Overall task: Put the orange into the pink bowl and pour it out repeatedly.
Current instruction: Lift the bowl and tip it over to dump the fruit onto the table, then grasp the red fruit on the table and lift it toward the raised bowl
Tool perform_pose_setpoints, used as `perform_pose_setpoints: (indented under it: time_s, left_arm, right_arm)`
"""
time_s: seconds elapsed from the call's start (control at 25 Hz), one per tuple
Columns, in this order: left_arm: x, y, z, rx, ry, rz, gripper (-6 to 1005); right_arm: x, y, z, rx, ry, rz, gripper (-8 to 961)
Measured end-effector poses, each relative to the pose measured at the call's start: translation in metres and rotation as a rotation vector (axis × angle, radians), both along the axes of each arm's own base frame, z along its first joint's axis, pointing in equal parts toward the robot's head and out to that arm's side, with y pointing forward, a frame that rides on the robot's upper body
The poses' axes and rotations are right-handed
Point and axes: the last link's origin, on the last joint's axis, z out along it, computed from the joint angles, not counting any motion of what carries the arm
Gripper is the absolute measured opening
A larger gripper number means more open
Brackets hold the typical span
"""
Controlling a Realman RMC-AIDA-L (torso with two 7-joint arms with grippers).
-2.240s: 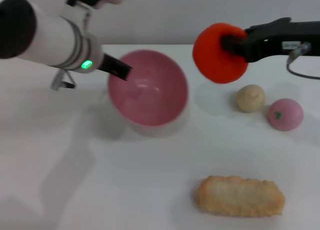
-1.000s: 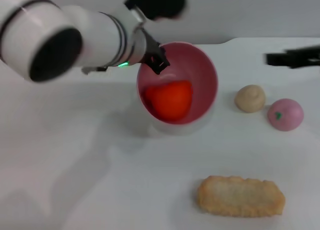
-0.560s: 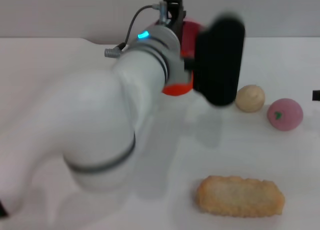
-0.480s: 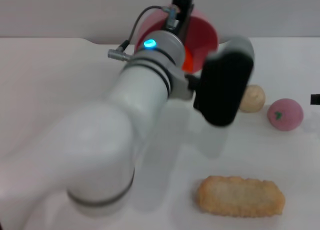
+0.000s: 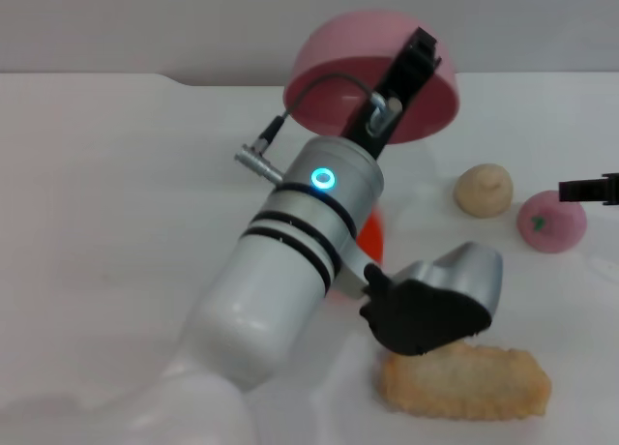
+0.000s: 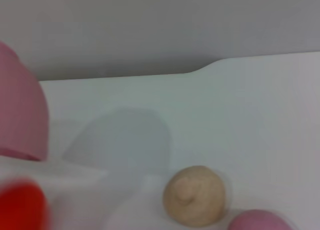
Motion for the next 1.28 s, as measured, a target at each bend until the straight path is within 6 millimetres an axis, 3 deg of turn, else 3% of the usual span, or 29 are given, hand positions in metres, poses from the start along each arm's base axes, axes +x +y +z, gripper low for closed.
perform_pose_setpoints:
  time_s: [0.16, 0.24, 0.32, 0.64, 0.84, 0.96, 1.12, 1.28]
  left_arm:
    - [0.002, 0.000, 0.002, -0.013, -0.074, 0.014, 44]
    - [0.011, 0.007, 0.015, -0.040, -0.293, 0.097, 44]
    - [0.013, 0.010, 0.020, -0.048, -0.369, 0.131, 44]
    - [0.003, 0.043, 0.064, -0.056, -0.897, 0.589, 44]
    - [-0.015, 0.064, 0.094, -0.061, -1.118, 0.939, 44]
    - [-0.043, 0.078, 0.111, -0.110, -1.245, 1.229, 44]
    - [-0.077, 0.087, 0.127, -0.192, -1.350, 1.444, 44]
    - [-0.096, 0.084, 0.140, -0.164, -1.412, 1.503, 44]
  right_arm:
    - [-0.004, 0.002, -0.006, -0.022, 0.001, 0.010, 518]
    - [-0.006, 0.003, -0.011, -0.036, 0.004, 0.015, 520]
    - [-0.007, 0.004, -0.013, -0.040, 0.005, 0.021, 521]
    - [-0.035, 0.014, -0.034, -0.093, 0.107, 0.120, 527]
    - [-0.053, 0.027, -0.050, -0.113, 0.144, 0.176, 530]
    - [-0.059, 0.034, -0.061, -0.116, 0.135, 0.199, 532]
    - [-0.064, 0.042, -0.074, -0.110, 0.111, 0.226, 535]
    - [-0.075, 0.041, -0.096, -0.153, 0.072, 0.287, 538]
